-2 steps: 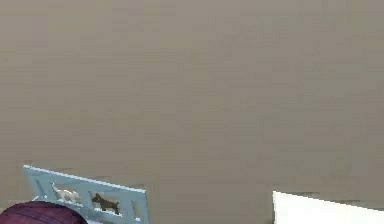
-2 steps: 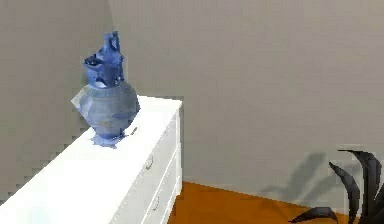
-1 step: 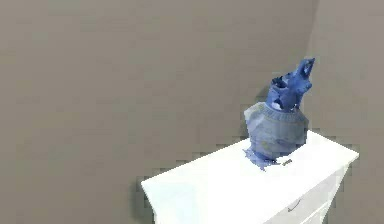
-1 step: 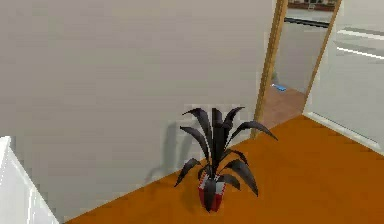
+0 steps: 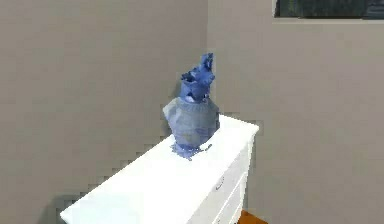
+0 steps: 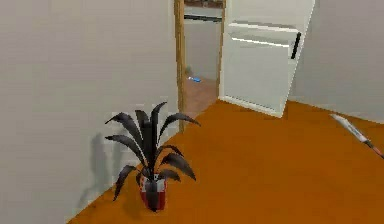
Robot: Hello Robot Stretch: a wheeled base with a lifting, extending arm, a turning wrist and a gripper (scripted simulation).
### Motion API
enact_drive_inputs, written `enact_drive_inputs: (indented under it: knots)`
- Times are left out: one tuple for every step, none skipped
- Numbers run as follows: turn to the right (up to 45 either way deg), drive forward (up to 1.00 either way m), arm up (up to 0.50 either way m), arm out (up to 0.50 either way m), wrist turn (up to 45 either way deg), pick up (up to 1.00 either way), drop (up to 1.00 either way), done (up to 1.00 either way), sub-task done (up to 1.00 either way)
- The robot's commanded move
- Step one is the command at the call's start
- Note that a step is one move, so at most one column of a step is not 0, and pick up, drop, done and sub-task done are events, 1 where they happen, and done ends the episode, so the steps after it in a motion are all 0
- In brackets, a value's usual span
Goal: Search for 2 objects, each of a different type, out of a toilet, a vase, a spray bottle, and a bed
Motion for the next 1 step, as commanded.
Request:
enact_drive_inputs:
  knots:
    - [0.0, 0.00, 0.00, 0.00, 0.0, 0.00, 0.00, 1.00, 0.00]
